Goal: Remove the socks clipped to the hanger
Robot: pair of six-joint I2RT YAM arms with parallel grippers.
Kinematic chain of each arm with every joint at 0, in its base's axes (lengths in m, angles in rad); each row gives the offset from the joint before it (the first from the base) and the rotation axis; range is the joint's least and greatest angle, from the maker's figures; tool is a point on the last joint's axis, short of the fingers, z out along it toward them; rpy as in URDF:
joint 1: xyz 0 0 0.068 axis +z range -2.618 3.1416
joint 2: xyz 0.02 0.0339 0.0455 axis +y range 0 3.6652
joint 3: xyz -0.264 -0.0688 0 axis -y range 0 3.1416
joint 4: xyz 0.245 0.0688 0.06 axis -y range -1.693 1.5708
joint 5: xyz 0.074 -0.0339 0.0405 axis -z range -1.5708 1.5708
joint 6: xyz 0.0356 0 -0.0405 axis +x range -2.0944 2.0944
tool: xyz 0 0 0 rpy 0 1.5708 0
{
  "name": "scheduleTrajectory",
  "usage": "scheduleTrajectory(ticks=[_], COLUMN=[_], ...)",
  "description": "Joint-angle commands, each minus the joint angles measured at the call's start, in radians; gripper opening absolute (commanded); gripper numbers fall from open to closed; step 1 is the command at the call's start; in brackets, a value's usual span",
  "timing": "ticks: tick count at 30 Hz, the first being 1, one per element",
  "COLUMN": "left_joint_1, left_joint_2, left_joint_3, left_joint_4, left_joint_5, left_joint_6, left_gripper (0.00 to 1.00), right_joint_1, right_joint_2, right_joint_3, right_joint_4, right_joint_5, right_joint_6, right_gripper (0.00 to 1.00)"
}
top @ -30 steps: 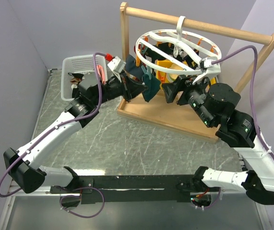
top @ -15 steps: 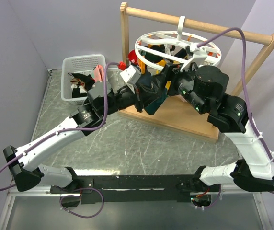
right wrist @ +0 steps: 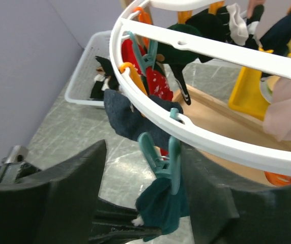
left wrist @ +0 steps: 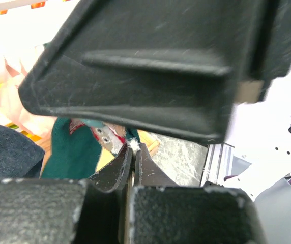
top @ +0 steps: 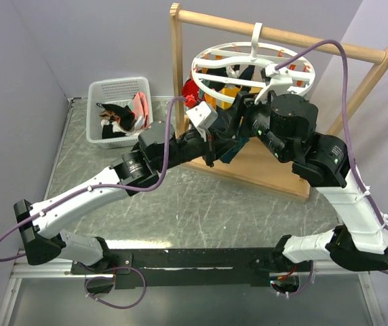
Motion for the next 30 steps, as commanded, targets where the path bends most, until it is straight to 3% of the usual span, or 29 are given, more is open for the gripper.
scheduleTrajectory(ticks=[1, 7, 18, 21, 25, 30], left_joint_1=[-0.019, -0.027, -0.029, -0.029, -0.029, -0.029], left_joint_2=[0.001, -0.013, -0.045, -0.061, -0.068, -0.154], left_joint_3=[0.062, 0.057, 0.013, 0.013, 0.059, 0.008], left_joint_4=[-0.003, -0.011, -0.020, -0.075, -0.292, -0.439], left_joint_5=[-0.014, -0.026, -0.040, -0.008, 0.144, 0.167], left_joint_6=[0.028, 0.038, 0.029, 0.032, 0.053, 0.071], left_gripper=[0.01, 0.01, 0.01, 0.02, 0.01, 0.01], right_joint_1=[-0.005, -0.005, -0.004, -0.005, -0.009, -0.018], right_joint_2=[-0.039, -0.034, -0.059, -0.062, -0.071, -0.091], right_joint_3=[-0.042, -0.054, -0.083, -0.090, -0.106, -0.134], right_joint_4=[0.046, 0.043, 0.075, 0.080, 0.088, 0.108], right_joint_5=[0.050, 0.064, 0.105, 0.110, 0.119, 0.124], right_joint_6=[-0.019, -0.024, -0.036, -0.038, -0.041, -0.044], right_gripper=[0.60, 0.57, 0.35, 0.32, 0.32, 0.32])
